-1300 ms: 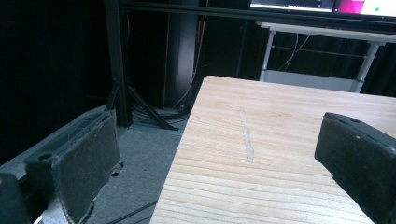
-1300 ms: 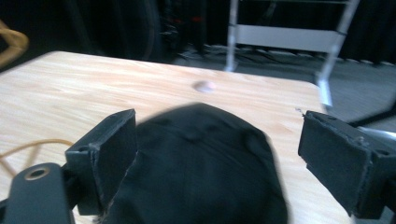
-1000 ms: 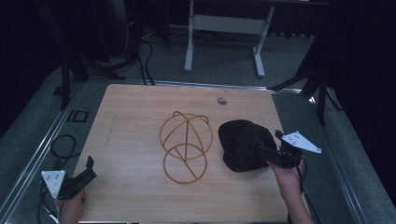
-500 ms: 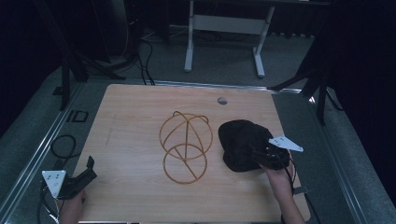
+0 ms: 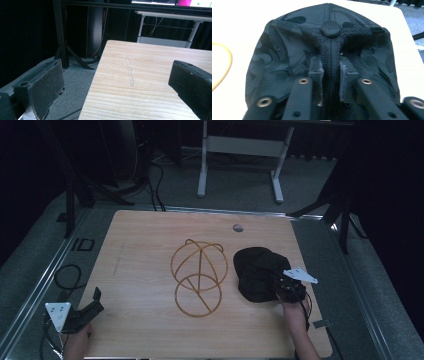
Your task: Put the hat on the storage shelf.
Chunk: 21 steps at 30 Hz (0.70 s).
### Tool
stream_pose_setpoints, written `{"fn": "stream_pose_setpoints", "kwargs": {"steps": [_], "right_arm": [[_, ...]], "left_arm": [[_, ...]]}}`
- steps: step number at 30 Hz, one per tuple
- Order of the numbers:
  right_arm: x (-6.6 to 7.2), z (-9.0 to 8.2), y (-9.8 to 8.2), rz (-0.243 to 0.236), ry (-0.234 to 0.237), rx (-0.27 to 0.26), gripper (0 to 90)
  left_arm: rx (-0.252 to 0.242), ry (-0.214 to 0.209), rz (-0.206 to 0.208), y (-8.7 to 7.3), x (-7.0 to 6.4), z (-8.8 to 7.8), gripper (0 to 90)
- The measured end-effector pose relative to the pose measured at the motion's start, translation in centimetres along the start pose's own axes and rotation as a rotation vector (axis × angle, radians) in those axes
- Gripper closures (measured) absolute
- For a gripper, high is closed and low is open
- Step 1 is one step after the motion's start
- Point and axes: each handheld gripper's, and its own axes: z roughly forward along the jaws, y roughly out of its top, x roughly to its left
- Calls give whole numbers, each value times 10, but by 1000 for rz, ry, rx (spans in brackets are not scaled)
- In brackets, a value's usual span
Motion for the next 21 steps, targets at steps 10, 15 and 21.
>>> {"fn": "stream_pose_setpoints", "kwargs": {"steps": [10,15,21], "right_arm": [[0,-1,3,2,-3,-15,866],[-1,-3,8,4,-11,-20,868],[-4,-11,15,8,-19,-41,868]], "left_arm": [[-1,2,-2,0,0,0,5],[-3,0,-5,0,0,0,5],[-1,-1,-3,0,0,0,5]]}}
